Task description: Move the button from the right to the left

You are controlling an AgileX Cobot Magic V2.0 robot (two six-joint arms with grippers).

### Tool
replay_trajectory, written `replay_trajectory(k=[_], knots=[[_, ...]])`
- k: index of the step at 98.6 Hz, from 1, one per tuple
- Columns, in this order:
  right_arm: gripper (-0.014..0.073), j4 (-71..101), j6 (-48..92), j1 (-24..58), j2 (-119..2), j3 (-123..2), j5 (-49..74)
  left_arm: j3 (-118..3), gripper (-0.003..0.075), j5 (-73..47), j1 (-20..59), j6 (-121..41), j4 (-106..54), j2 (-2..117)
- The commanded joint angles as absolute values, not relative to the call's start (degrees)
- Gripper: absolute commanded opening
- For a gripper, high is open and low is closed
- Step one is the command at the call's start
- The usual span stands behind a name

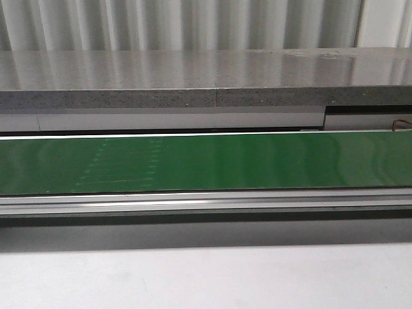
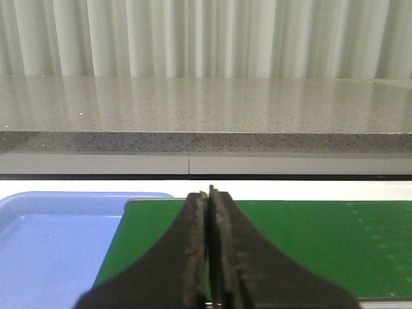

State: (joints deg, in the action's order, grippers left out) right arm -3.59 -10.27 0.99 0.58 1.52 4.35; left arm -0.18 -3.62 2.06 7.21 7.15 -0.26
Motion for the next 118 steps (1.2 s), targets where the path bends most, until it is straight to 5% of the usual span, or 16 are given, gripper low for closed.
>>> replay_trajectory(k=[1,24,83,118], knots=[[-0.0067,-4.37,-10.09,0.98,1.49,0.60,-0.66,1.31,-0.0020,0.93,2.54,7.79,6.94,-2.25],[-0.0067,-3.70,-10.09,0.98,1.44,-3.19,-0.30,1.31,-0.0020,0.93,2.54,7.79,6.94,-2.25],[-0.0067,-3.09,-10.09,0.98,-21.22,-41.10,44.12,1.31,-0.0020,0.93,2.54,7.79,6.94,-2.25],[-0.0018,-2.85,-10.09,0.98,-28.57,-44.86,47.25,1.31,-0.0020,0.93,2.54,7.79,6.94,-2.25]])
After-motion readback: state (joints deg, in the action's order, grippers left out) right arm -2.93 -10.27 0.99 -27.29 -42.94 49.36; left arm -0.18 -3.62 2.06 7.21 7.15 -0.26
